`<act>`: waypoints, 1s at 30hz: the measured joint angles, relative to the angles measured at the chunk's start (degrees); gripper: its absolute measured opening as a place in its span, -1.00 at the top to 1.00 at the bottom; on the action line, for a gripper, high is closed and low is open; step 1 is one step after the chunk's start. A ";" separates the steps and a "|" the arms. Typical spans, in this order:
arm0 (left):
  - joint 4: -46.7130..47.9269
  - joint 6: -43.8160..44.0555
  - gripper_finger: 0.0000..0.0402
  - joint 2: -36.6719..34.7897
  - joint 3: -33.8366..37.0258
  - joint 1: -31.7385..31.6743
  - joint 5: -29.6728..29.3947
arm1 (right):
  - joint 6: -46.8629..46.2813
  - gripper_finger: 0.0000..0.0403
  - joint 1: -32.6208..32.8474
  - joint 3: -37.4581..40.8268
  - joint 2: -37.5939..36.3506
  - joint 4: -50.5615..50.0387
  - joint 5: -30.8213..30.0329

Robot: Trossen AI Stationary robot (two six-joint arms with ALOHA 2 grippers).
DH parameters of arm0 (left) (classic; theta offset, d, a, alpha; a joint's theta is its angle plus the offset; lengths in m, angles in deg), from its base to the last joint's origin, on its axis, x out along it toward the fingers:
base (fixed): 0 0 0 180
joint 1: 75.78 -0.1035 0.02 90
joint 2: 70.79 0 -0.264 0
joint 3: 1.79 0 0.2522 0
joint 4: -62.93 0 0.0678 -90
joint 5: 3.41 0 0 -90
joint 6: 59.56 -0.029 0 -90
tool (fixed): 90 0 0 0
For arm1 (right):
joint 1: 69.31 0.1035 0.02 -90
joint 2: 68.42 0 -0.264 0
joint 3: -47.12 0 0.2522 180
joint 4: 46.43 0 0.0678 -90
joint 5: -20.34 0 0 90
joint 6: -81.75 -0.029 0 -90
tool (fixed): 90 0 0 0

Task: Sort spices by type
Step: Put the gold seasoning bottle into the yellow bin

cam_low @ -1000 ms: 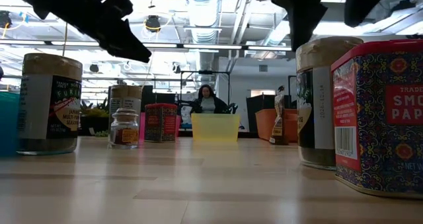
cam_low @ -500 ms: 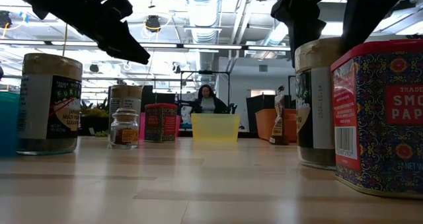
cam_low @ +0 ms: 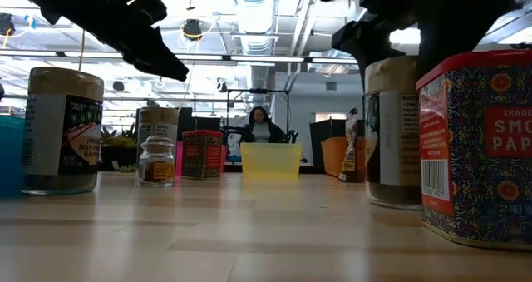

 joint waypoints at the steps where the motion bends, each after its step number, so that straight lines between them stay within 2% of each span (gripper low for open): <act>1: -0.07 -0.02 -0.39 0.00 0.00 0.00 0.00 | 0.78 -0.48 -0.54 -0.09 -0.02 -0.20 0.01; 8: -1.44 -0.32 -0.39 0.00 0.00 -0.07 -0.75 | 11.30 -0.48 -7.18 -6.26 -1.07 -3.02 -5.70; 13: -1.31 -0.92 -0.39 0.00 0.00 -0.09 -0.70 | 19.46 -0.48 -15.94 -9.79 -0.98 0.51 -5.98; 18: -1.58 -0.74 -0.39 0.00 0.08 0.25 3.11 | 24.93 -0.48 -26.09 -11.96 -0.96 3.98 -5.98; 21: -5.72 -1.01 -0.39 -0.05 2.97 0.48 3.33 | 29.23 -0.48 -32.02 -13.22 -0.92 9.01 -5.97; 26: -20.60 0.30 -0.39 0.14 11.21 0.46 4.80 | 33.58 -0.48 -41.39 -17.33 1.00 14.50 -1.30; 30: -19.33 2.22 -0.39 -2.21 11.58 0.46 4.14 | 33.31 -0.48 -47.89 -22.43 5.43 11.68 3.04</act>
